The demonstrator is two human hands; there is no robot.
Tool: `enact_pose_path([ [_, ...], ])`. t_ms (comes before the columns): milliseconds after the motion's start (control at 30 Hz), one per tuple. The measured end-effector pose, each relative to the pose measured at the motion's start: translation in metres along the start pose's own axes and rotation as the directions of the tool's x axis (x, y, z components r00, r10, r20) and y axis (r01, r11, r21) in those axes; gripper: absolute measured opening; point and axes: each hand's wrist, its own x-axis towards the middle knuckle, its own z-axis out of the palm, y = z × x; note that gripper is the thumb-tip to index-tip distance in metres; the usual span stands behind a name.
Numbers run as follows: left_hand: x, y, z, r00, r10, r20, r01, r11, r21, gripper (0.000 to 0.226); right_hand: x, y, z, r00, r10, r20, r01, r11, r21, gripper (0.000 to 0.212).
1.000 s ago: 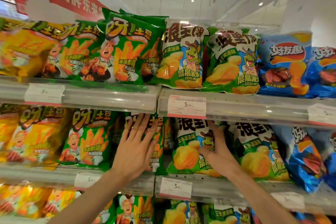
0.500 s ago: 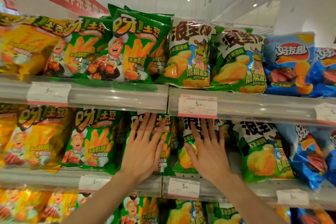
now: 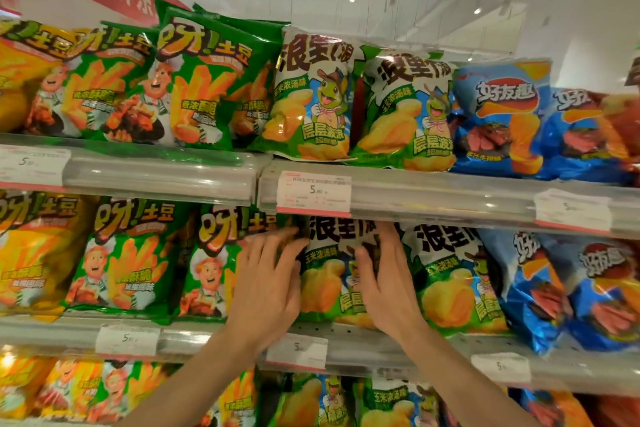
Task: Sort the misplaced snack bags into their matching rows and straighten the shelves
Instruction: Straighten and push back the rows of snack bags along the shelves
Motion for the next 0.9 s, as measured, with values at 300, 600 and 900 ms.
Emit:
enact_pose_path([
  [300,0.036,0.128,0.078,0.906,-0.210,0.367,0.310,0.920,-0.239,0.036,0.005,0.088,-0.119,0.997,-0.007,-0.078,-0.014,0.962,-0.273,0.057],
  [600,0.060,0.176,0.128,0.657,-0.345,0.670,0.718,0.557,-0.417,0.077,0.001,0.122,-0.163,0.997,-0.052,0.059,0.063,0.977,-0.204,0.056],
  [900,0.070,0.174,0.112,0.715,-0.334,0.615,0.664,0.599,-0.447,0.075,0.011,0.128,-0.169,0.994,0.022,0.111,-0.002,0.984,-0.179,0.045],
])
